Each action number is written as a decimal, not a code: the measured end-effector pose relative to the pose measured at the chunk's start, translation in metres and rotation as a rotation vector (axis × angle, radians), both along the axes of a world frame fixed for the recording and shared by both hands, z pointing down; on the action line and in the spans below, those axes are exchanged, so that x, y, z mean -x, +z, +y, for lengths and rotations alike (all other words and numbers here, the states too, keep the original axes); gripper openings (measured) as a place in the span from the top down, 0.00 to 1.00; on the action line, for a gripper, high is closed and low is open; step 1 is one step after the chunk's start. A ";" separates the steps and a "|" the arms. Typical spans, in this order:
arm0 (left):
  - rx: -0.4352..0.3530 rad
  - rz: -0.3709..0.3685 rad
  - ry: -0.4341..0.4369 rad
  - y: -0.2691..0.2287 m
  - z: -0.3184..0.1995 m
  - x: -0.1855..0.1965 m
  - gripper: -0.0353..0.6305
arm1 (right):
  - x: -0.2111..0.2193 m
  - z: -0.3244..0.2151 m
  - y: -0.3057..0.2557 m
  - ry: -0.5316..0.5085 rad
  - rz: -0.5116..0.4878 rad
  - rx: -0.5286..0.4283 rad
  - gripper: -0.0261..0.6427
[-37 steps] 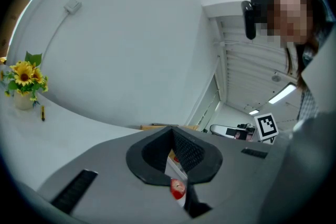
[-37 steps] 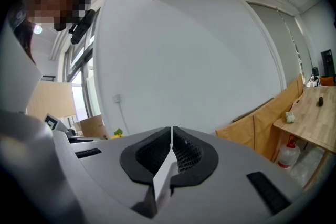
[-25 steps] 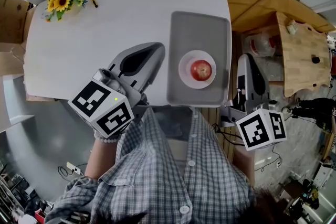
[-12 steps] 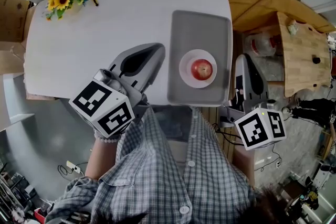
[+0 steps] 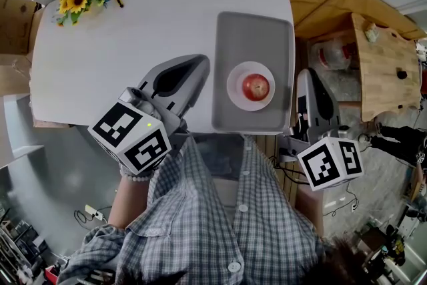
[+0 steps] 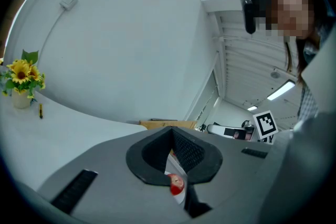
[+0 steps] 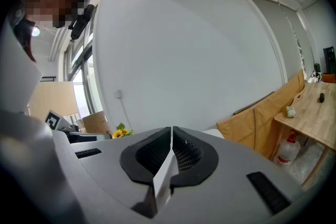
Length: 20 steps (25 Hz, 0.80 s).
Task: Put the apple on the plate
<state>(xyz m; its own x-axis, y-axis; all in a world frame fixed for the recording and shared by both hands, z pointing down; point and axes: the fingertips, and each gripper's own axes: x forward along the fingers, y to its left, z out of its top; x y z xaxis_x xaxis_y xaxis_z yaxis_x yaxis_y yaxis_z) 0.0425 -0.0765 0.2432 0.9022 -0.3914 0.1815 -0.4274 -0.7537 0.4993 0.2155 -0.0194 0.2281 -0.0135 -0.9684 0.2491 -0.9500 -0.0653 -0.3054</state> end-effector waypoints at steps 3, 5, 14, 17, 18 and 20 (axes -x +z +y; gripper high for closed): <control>0.003 -0.001 0.001 0.001 -0.001 0.000 0.93 | 0.000 -0.001 0.002 -0.001 0.000 0.005 0.92; 0.004 -0.003 0.001 0.002 -0.001 0.000 0.93 | 0.001 -0.002 0.003 -0.004 -0.001 0.008 0.92; 0.006 -0.011 0.004 0.003 -0.001 -0.002 0.93 | 0.008 -0.003 0.007 -0.048 -0.016 0.025 0.92; 0.007 -0.015 0.006 0.004 -0.002 -0.002 0.93 | 0.010 -0.004 0.009 -0.055 -0.014 0.032 0.92; 0.008 -0.016 0.005 0.004 -0.002 -0.001 0.93 | 0.010 -0.005 0.010 -0.058 -0.012 0.033 0.92; 0.010 -0.017 0.004 0.005 -0.002 -0.001 0.93 | 0.011 -0.005 0.011 -0.063 -0.010 0.036 0.92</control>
